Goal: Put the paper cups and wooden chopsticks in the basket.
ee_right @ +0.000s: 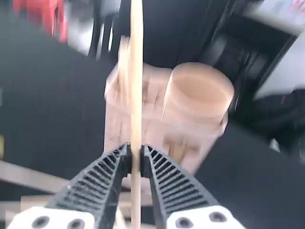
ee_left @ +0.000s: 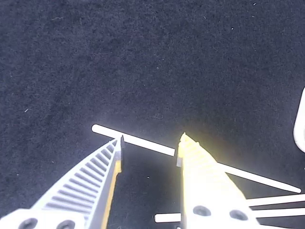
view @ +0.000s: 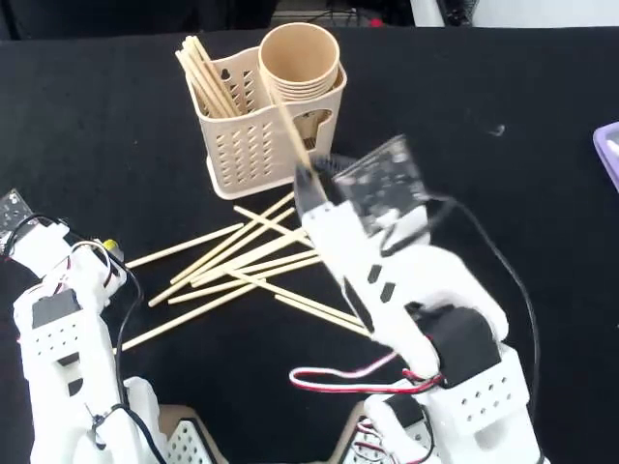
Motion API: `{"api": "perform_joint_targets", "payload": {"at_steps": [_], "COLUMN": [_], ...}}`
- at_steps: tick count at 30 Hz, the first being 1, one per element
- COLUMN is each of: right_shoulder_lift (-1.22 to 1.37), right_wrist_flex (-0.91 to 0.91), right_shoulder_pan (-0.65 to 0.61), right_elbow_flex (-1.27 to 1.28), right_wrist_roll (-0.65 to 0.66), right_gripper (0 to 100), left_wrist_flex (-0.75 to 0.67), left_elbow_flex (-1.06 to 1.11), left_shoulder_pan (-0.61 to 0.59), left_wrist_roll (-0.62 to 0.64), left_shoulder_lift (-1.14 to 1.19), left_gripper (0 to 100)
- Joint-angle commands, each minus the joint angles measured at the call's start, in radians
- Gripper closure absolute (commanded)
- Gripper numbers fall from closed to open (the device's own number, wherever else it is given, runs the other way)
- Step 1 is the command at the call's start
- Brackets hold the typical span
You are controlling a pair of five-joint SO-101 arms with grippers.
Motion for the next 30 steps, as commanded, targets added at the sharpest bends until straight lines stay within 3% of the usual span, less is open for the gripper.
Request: {"api": "perform_joint_targets", "payload": {"at_steps": [1,6,11,22,30], "right_shoulder_lift": [0.094,0.272,0.495,0.915,1.082], "right_wrist_flex": [-0.295,-0.589,-0.741,-0.747,-0.747], "right_shoulder_pan": [-0.012,-0.012,-0.012,-0.020,-0.034], "right_elbow_flex": [-0.041,-0.096,-0.223,-0.556,-0.615], "right_wrist_roll": [-0.087,-0.167,-0.173,-0.175,-0.169], "right_gripper": [98.7,98.7,98.7,98.7,98.7], "left_wrist_flex": [-0.015,-0.014,-0.014,-0.012,-0.011], "left_elbow_flex": [-0.002,-0.002,-0.002,-0.002,-0.004], "left_shoulder_pan": [0.007,0.004,0.002,0.002,0.002], "left_wrist_roll": [0.003,0.003,0.002,0.002,0.002], "left_shoulder_lift": [-0.025,-0.025,-0.025,-0.025,-0.025], "left_gripper": [80,80,80,80,80]}}
